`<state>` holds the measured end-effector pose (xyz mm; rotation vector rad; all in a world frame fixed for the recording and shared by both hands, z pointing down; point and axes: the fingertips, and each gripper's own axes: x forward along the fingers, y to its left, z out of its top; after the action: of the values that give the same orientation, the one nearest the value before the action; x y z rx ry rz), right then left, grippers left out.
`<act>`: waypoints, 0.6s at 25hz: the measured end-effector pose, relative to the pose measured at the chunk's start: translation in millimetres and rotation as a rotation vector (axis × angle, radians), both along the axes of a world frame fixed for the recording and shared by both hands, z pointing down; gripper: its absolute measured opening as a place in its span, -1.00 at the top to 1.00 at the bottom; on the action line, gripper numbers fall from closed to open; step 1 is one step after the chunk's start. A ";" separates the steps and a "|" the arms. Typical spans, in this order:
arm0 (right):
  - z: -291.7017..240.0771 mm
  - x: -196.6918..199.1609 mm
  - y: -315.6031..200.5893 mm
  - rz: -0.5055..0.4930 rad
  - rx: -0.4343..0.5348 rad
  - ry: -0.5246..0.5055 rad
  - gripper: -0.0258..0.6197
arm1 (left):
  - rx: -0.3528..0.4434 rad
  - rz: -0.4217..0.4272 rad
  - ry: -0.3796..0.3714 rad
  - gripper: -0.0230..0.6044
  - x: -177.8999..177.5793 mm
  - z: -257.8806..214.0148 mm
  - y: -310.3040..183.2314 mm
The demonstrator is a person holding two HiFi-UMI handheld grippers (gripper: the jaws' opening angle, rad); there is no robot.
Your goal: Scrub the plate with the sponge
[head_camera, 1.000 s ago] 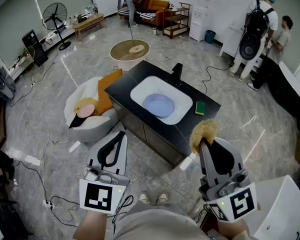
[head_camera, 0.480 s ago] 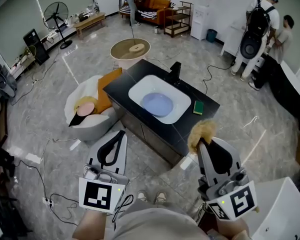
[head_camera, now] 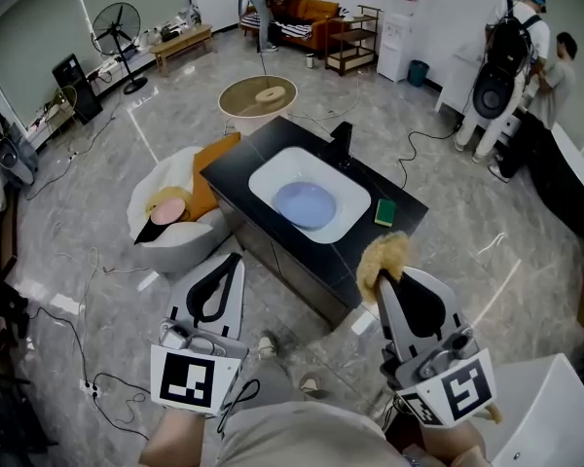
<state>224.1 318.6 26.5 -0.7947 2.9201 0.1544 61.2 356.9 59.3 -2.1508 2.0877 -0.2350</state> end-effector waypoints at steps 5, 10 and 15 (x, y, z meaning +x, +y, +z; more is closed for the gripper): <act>7.1 -10.6 -15.6 -0.010 0.008 0.003 0.75 | 0.009 -0.005 -0.005 0.86 -7.6 5.6 -14.4; 25.5 -30.2 -37.7 -0.020 -0.007 0.021 0.75 | 0.008 0.005 -0.003 0.86 -21.0 18.3 -38.6; 42.0 -54.5 -77.6 -0.003 -0.034 0.046 0.75 | -0.014 0.030 -0.007 0.86 -45.5 32.1 -80.6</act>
<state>169.6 241.0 68.5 -0.8024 2.9740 0.1250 15.7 276.3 91.4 -2.1838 2.0547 -0.2539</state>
